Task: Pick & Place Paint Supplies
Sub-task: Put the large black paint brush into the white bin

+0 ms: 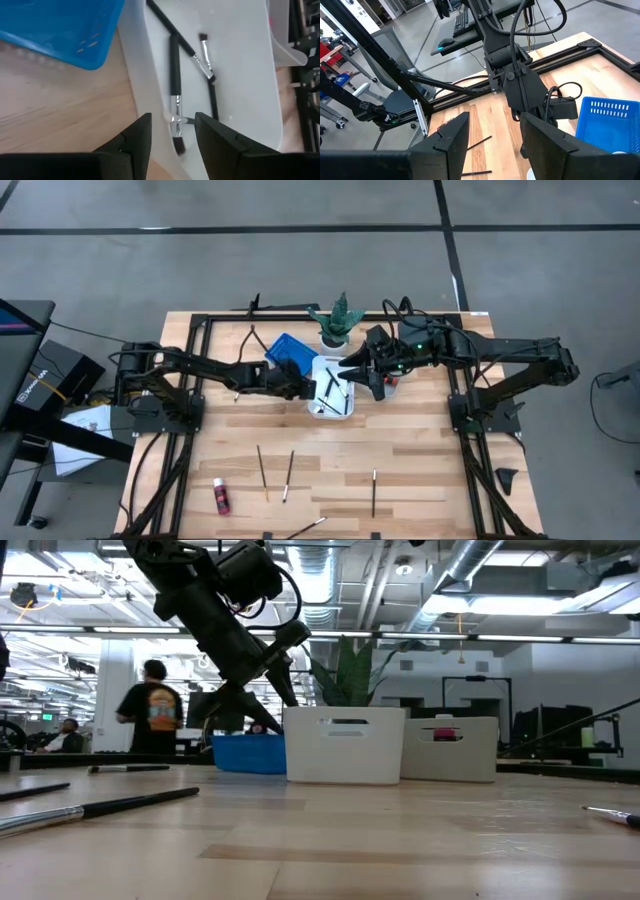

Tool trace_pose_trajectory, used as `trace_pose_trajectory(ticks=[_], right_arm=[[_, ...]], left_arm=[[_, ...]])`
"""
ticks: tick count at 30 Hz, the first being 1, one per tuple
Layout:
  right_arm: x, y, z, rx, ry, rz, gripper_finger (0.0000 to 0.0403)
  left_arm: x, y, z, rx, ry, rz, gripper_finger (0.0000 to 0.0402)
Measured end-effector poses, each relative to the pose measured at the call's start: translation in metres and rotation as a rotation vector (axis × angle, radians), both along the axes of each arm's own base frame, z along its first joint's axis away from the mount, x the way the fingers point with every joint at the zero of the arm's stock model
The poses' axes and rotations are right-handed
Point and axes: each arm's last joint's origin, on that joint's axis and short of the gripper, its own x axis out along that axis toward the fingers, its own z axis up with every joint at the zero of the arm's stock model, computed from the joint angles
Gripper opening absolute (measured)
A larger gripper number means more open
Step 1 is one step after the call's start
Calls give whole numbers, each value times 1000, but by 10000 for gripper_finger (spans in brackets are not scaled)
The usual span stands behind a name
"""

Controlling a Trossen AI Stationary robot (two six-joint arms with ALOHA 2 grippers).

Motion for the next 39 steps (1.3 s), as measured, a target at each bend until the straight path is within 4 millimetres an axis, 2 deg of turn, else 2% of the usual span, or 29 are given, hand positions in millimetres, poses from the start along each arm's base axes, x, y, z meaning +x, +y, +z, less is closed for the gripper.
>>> trace_pose_trajectory(ticks=[6,12,20,27,31,39], right_arm=[[0,0,0,-2,2,3,173],[-1,0,-2,-1,22,3,173],[-1,0,-2,-2,21,3,173],[-1,1,-2,-6,21,6,173],[-1,1,-2,-16,21,10,173],[-1,1,-2,-17,21,10,173]], left_arm=[[6,-1,-11,-3,7,-5,145],[8,1,-11,2,-19,11,145],[11,3,4,6,-122,11,145],[13,3,6,17,-153,13,145],[15,5,11,98,-191,34,145],[22,8,32,277,-350,34,145]])
